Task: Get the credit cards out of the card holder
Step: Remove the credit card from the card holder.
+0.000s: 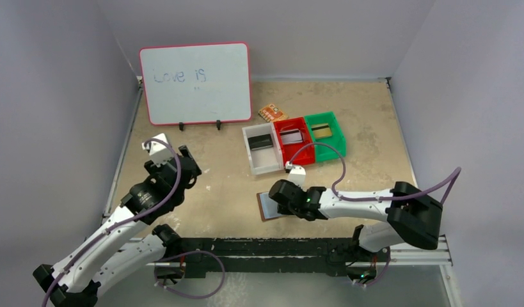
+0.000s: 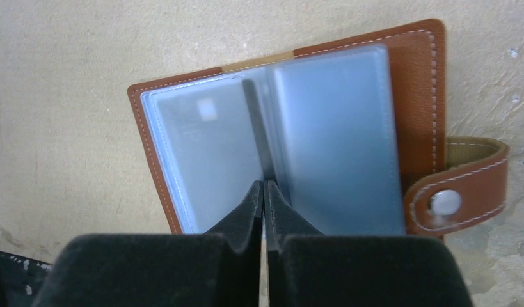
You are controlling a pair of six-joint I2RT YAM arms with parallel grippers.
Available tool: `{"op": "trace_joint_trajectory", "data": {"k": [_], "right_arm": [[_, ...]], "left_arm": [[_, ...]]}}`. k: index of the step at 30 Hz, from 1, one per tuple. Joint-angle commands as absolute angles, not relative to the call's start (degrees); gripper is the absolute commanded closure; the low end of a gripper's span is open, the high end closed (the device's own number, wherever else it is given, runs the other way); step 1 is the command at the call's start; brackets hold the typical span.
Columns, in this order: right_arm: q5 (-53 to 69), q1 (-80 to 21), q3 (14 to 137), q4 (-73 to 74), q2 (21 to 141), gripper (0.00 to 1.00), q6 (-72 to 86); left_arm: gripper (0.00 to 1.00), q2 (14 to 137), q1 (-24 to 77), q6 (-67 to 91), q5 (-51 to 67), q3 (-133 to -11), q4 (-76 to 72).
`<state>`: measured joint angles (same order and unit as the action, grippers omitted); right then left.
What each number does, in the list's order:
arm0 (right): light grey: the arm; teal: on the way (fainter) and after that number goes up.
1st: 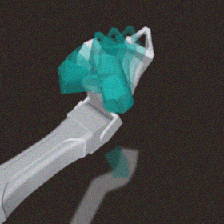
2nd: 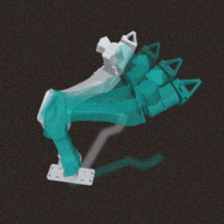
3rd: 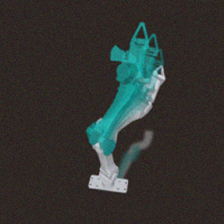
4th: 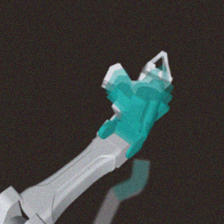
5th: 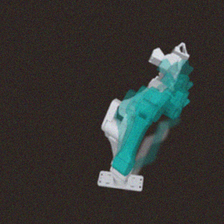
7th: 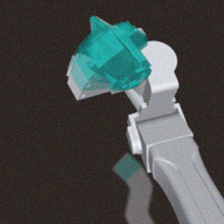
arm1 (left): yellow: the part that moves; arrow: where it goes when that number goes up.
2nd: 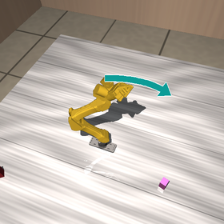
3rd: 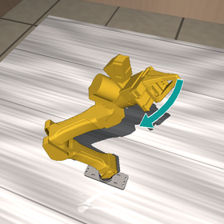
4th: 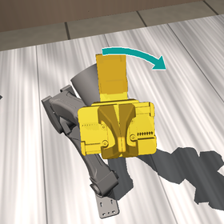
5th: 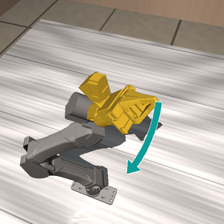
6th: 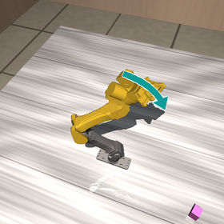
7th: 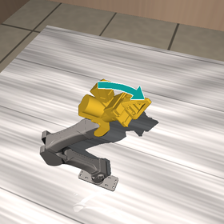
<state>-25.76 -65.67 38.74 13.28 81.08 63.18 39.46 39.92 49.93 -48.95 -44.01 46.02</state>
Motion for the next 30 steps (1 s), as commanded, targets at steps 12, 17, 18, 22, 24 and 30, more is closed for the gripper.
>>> {"op": "trace_joint_trajectory", "data": {"k": [12, 17, 18, 22, 24, 30], "right_arm": [[-18.9, -60.2, 33.0, 1.1, 68.3, 0.47, 50.4], [-19.6, -60.8, 37.4, 4.5, 76.3, 0.39, 46.6], [-20.2, -61.5, 38.5, 5.7, 77.8, 0.38, 45.8], [-21.5, -64.5, 41.3, 7.6, 82.5, 0.36, 44.5], [-22.3, -65.0, 42.0, 8.4, 84.2, 0.35, 45.1], [-23.0, -65.1, 43.2, 14.0, 89.4, 0.58, 52.7]], "left_arm": [[0.28, 46.0, 40.3, 50.6, -29.1, -39.9, 33.9], [0.28, 45.4, 40.2, 51.0, -30.3, -40.5, 34.5], [0.28, 45.3, 40.2, 50.9, -30.5, -40.9, 35.0], [0.28, 44.8, 40.2, 50.3, -32.2, -42.4, 36.8], [0.28, 44.6, 40.3, 50.1, -33.0, -42.6, 37.3], [0.28, 43.9, 40.3, 50.6, -32.5, -42.9, 37.7]]}}
